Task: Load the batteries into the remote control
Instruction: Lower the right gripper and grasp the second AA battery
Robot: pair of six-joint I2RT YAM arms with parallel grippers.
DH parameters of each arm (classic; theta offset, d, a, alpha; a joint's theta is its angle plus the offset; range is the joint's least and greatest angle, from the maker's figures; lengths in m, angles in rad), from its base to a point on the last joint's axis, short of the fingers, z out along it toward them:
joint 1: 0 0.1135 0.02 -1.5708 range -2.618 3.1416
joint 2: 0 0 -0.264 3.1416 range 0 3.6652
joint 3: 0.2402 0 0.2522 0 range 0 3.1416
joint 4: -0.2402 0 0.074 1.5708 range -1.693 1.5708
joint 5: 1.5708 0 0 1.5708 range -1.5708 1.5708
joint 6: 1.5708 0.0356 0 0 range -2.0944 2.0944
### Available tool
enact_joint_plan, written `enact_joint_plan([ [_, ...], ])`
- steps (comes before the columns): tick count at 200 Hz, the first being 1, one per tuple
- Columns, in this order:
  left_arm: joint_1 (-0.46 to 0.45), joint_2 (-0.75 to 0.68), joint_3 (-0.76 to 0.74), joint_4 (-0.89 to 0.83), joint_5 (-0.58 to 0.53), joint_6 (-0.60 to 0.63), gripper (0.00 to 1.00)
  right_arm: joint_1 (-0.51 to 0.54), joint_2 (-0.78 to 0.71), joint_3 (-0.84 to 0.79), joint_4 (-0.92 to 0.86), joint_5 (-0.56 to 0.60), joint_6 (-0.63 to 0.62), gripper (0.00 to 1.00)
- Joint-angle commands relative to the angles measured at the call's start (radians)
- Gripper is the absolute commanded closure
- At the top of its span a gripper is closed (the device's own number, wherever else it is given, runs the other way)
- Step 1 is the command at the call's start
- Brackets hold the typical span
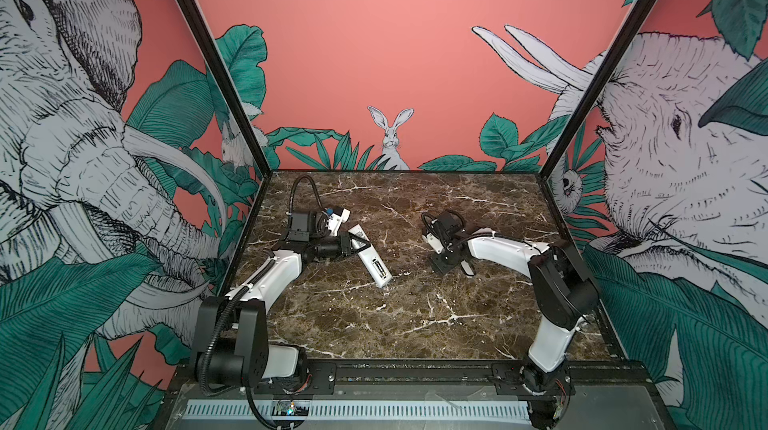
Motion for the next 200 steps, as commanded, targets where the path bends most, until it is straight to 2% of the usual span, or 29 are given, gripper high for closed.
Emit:
enact_joint_plan([
  [1, -0.006, -0.018, -0.013, 0.022, 0.025, 0.01, 0.99, -0.017, 0.03, 0.033, 0.005, -0.033, -0.018, 0.35],
  [35, -0.006, -0.019, -0.014, 0.018, 0.02, 0.013, 0.99, -0.024, 0.063, 0.052, 0.023, -0.075, -0.019, 0.46],
  [68, -0.005, -0.017, -0.015, 0.017, 0.018, 0.015, 0.99, -0.025, 0.089, 0.071, 0.03, -0.113, -0.015, 0.51],
  [145, -0.004, -0.009, -0.011, 0.019, 0.019, 0.014, 0.99, -0.024, 0.106, 0.092, 0.036, -0.086, -0.014, 0.67],
  [177, -0.005, -0.011, -0.014, 0.022, 0.019, 0.008, 0.99, -0.023, 0.113, 0.104, 0.035, -0.097, -0.014, 0.82],
  [200, -0.005, -0.021, -0.026, 0.04, 0.016, -0.006, 0.99, -0.021, 0.109, 0.109, 0.03, -0.101, -0.011, 0.83],
])
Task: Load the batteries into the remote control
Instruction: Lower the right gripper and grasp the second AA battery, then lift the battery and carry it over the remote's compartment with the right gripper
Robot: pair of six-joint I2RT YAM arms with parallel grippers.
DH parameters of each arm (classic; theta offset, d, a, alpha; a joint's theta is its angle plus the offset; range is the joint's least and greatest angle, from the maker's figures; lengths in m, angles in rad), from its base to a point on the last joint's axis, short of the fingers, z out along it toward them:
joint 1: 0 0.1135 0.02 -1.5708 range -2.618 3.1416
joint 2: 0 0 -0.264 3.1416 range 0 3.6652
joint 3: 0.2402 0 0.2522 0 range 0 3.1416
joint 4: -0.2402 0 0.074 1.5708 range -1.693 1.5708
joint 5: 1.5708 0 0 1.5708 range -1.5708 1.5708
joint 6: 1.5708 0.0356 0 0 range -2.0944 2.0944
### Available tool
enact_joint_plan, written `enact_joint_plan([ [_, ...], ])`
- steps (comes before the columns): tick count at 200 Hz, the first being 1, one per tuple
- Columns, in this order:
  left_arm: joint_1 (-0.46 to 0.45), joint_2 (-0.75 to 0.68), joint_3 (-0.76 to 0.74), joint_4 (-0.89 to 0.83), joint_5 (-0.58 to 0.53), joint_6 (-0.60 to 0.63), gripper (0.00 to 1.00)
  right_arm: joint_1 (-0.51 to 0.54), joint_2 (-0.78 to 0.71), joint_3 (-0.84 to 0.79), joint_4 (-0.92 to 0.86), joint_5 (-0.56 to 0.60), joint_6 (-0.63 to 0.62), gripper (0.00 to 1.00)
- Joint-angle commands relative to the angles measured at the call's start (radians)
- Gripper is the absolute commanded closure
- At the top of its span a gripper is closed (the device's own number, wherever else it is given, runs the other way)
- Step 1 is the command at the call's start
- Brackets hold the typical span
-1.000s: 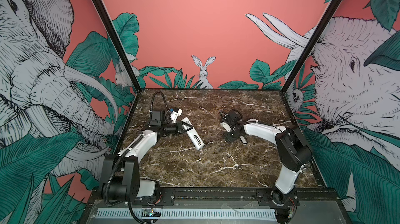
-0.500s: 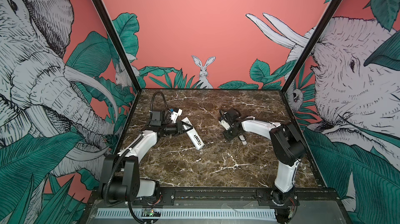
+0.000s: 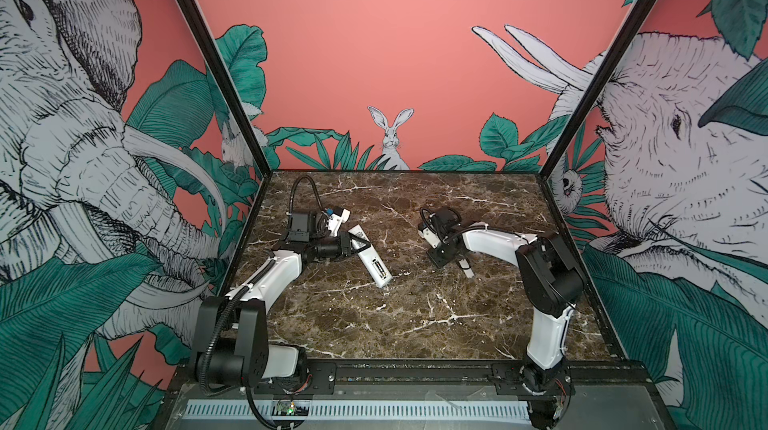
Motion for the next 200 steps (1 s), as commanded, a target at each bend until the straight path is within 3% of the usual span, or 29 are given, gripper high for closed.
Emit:
enact_joint_plan([
  [1, -0.005, -0.021, -0.023, 0.036, 0.016, -0.006, 0.99, 0.0, 0.015, 0.026, -0.006, -0.008, -0.003, 0.83],
  [43, -0.013, -0.02, -0.047, 0.083, -0.025, -0.036, 0.99, 0.011, -0.038, 0.021, 0.011, -0.031, 0.002, 0.87],
  [88, -0.024, -0.003, -0.103, 0.247, -0.056, -0.113, 1.0, 0.048, -0.153, -0.012, 0.065, -0.108, 0.026, 0.87],
  [139, -0.025, 0.014, -0.119, 0.34, -0.029, -0.163, 1.0, 0.138, -0.325, -0.099, 0.255, -0.224, 0.099, 0.88],
  [200, -0.025, 0.04, -0.174, 0.649, 0.068, -0.373, 1.0, 0.222, -0.459, -0.167, 0.555, -0.324, 0.241, 0.89],
])
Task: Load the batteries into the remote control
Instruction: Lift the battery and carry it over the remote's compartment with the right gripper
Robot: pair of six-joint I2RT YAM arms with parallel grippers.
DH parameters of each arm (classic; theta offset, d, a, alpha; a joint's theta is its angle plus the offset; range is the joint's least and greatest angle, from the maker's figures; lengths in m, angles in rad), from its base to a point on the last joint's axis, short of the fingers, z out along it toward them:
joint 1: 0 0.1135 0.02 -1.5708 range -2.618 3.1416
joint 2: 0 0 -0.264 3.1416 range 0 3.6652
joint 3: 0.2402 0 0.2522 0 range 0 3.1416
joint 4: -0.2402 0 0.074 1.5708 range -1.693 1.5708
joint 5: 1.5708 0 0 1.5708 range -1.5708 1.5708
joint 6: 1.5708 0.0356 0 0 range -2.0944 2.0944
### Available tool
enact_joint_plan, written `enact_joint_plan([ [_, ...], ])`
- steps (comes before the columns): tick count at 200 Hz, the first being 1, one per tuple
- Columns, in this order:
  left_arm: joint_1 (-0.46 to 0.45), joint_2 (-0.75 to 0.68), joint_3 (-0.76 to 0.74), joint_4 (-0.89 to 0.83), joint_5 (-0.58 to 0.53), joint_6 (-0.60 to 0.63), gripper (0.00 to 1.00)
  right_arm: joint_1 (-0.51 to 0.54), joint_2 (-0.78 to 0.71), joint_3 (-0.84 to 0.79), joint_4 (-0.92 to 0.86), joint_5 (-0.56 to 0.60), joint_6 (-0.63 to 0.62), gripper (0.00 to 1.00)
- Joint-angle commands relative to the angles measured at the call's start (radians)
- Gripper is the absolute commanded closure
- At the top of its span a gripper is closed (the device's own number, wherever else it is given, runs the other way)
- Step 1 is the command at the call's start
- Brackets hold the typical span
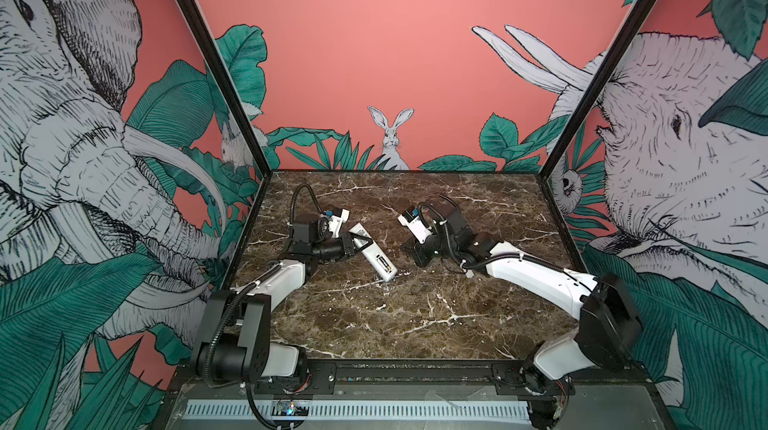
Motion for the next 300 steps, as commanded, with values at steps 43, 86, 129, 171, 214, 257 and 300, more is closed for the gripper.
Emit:
enact_joint_plan([
  [43, -0.006, 0.011, -0.035, 0.321, 0.108, -0.206, 1.0, 0.036, -0.065, -0.042, 0.247, -0.085, 0.068, 0.88],
  [86, -0.006, 0.02, -0.055, 0.524, 0.135, -0.332, 1.0, 0.043, -0.078, -0.134, 0.42, -0.123, 0.081, 0.88],
  [129, -0.006, 0.026, -0.062, 0.619, 0.149, -0.398, 1.0, 0.055, -0.071, -0.171, 0.521, -0.157, 0.067, 0.88],
  [171, -0.006, 0.025, -0.064, 0.634, 0.152, -0.407, 1.0, 0.06, -0.065, -0.175, 0.522, -0.143, 0.03, 0.88],
  [214, -0.006, 0.027, -0.062, 0.636, 0.152, -0.41, 1.0, 0.062, -0.044, -0.157, 0.479, -0.119, -0.033, 0.88],
  [257, -0.005, 0.026, -0.064, 0.637, 0.152, -0.41, 1.0, 0.062, -0.014, -0.114, 0.398, -0.116, -0.105, 0.88],
  [300, -0.005, 0.023, -0.064, 0.632, 0.153, -0.407, 1.0, 0.062, -0.016, -0.145, 0.392, -0.102, -0.111, 0.88],
])
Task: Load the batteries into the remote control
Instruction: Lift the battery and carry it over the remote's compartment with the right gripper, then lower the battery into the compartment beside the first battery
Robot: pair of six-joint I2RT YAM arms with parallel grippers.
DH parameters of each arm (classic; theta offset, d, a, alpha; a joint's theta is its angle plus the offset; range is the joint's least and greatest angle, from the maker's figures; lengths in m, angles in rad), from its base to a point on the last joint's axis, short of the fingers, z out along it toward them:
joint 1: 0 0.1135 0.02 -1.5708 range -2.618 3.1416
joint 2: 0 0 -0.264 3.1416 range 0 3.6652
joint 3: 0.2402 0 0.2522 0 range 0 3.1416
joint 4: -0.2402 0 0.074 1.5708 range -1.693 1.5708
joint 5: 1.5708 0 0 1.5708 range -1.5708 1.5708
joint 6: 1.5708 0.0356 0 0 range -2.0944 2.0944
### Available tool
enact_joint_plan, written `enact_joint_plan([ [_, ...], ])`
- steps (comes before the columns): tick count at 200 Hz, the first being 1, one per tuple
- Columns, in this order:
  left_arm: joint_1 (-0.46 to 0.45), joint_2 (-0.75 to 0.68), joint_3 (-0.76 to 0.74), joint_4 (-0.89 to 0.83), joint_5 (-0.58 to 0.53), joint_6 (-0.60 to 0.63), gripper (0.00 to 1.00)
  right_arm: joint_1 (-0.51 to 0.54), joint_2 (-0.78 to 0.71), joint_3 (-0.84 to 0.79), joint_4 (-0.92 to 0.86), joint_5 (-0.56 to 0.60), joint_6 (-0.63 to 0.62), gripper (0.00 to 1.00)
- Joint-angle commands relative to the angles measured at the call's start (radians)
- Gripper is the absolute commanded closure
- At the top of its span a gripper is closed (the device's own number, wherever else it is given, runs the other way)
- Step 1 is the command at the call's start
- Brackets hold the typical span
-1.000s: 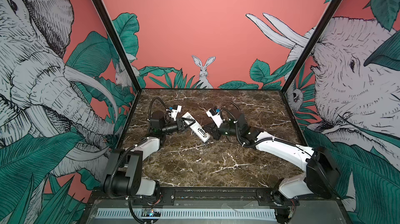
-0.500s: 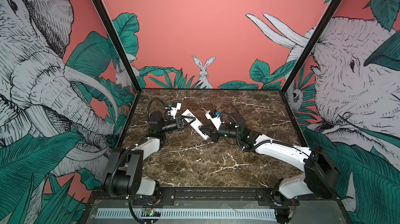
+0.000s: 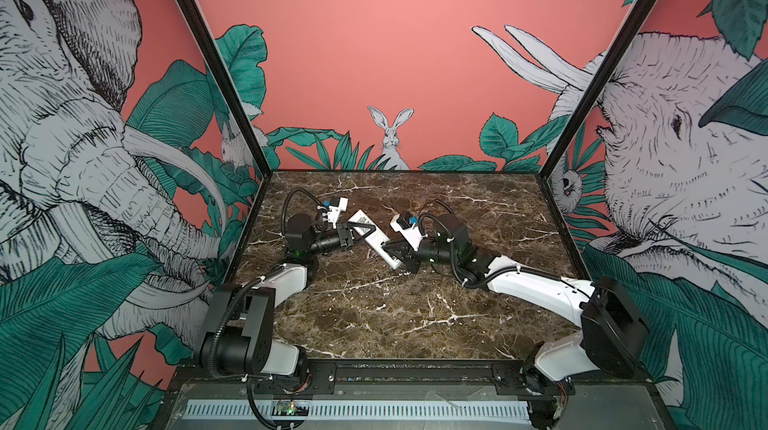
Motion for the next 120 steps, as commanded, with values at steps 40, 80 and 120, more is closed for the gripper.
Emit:
enact_joint_plan([
  [40, -0.006, -0.01, -0.011, 0.046, 0.017, -0.006, 1.0, 0.013, -0.005, -0.03, -0.024, 0.043, -0.04, 0.78],
  [80, -0.006, -0.009, -0.009, 0.024, 0.01, 0.012, 1.0, 0.02, -0.019, -0.023, -0.055, 0.076, -0.047, 0.73],
  [120, -0.005, -0.014, -0.01, -0.001, 0.006, 0.029, 1.0, 0.02, -0.025, 0.004, -0.086, 0.108, -0.053, 0.68],
])
